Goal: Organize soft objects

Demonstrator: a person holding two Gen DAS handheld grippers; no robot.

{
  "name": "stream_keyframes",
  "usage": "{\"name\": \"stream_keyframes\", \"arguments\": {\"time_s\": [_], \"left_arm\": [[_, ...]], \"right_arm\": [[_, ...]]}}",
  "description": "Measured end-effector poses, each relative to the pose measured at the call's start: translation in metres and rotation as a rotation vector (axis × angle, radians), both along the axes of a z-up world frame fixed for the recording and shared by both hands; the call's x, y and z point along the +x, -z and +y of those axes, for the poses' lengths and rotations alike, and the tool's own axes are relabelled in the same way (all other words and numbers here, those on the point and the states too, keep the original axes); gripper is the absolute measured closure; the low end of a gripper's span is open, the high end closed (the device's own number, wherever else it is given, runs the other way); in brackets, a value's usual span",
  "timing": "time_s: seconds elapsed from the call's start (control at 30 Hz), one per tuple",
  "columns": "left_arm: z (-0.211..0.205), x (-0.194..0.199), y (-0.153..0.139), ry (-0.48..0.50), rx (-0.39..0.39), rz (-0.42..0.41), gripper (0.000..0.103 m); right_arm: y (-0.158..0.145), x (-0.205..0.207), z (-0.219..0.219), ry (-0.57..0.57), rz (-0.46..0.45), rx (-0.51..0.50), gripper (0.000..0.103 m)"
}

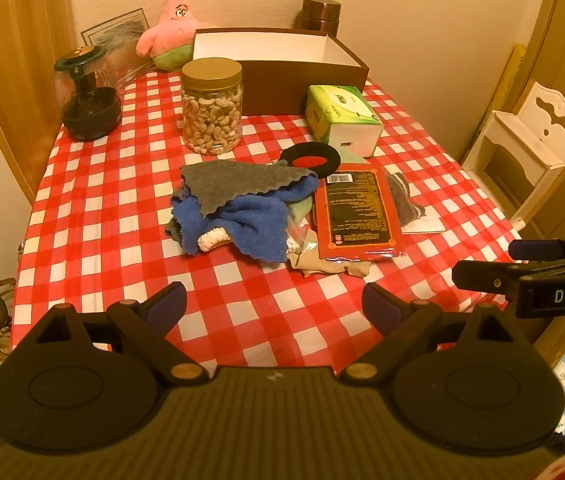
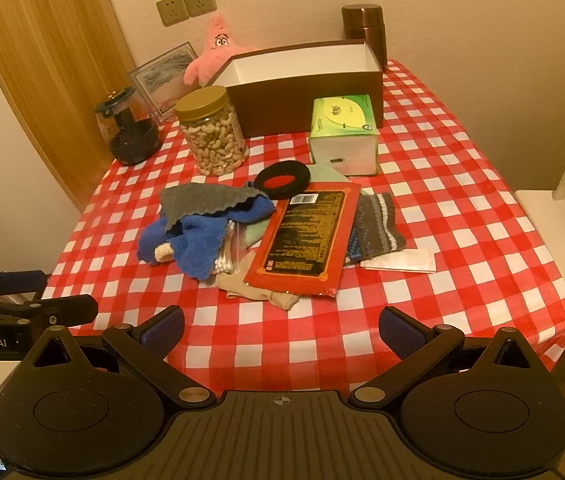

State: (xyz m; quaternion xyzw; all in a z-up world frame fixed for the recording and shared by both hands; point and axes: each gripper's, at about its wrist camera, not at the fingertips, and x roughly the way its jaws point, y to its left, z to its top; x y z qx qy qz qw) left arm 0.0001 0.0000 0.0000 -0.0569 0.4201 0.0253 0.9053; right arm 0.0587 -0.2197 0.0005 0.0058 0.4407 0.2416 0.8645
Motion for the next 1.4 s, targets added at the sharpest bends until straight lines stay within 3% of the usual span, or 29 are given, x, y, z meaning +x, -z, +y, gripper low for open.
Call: {"name": "stream_keyframes", "arguments": {"time_s": [1.4], "left_arm": [[0.0034, 0.0014, 0.002, 0.001, -0.001, 0.003, 0.009]], "right_arm": [[0.0021, 0.0042, 0.002, -0.004, -0.003, 0.002, 0.0]]}}
